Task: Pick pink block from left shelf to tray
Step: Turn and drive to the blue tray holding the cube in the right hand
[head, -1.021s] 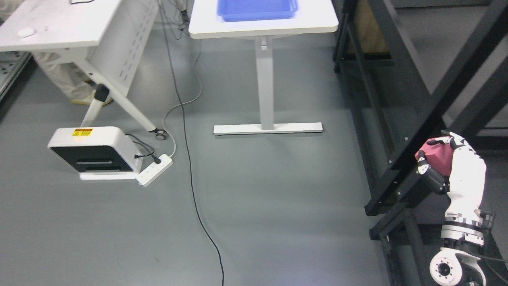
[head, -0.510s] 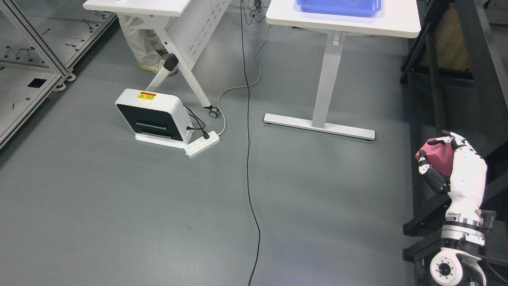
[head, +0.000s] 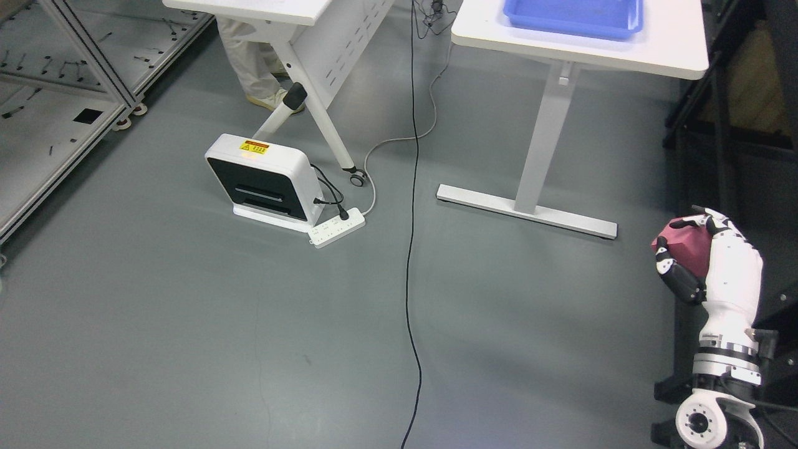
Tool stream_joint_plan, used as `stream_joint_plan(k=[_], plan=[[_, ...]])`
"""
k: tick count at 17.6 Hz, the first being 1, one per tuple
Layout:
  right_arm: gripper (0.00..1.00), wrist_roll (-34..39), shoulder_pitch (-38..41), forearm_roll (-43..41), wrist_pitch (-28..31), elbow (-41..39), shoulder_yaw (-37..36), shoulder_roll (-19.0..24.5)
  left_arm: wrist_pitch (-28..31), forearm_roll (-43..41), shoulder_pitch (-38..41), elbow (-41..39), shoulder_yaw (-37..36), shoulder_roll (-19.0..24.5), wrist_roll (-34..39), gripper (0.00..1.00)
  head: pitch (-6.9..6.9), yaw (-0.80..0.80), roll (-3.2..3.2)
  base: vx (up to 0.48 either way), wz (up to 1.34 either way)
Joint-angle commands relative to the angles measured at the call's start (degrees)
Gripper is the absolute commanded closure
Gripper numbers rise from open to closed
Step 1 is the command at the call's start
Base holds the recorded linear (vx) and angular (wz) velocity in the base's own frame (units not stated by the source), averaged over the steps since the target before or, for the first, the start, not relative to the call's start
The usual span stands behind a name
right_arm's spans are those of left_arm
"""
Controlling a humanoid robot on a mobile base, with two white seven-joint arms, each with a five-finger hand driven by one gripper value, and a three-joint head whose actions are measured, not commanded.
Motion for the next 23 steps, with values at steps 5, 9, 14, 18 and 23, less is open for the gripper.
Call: stream_joint_plan(k=[5, 9, 14, 18, 23], plan=[[0.98, 0.05, 0.0, -0.02, -0.03, 0.08, -0.05, -1.66, 0.02, -0.09, 0.53, 0.0, 0.0, 1.0, 0.04, 0.0, 0.0, 0.0, 0.0, 0.197, 0.32], [0.98, 0.05, 0.0, -0.02, -0.03, 0.08, -0.05, -1.75, 0.02, -0.09, 0.53, 0.0, 0.0, 1.0, 0.04, 0.0, 0.0, 0.0, 0.0, 0.279, 0.06], [0.98, 0.05, 0.0, -0.02, -0.03, 0.08, -0.05, -1.75, 0.02, -0.09, 0.53, 0.0, 0.0, 1.0, 0.04, 0.0, 0.0, 0.0, 0.0, 0.373, -0.14], [0.98, 0.05, 0.0, -0.02, -0.03, 0.08, -0.05, -1.75, 0.02, -0.09, 0.53, 0.0, 0.0, 1.0, 0.04, 0.0, 0.0, 0.0, 0.0, 0.401, -0.22], [0.98, 0.05, 0.0, -0.02, -0.03, 0.17, -0.05, -1.75, 0.02, -0.09, 0.53, 0.0, 0.0, 1.0, 0.04, 0.0, 0.0, 0.0, 0.0, 0.378, -0.15]])
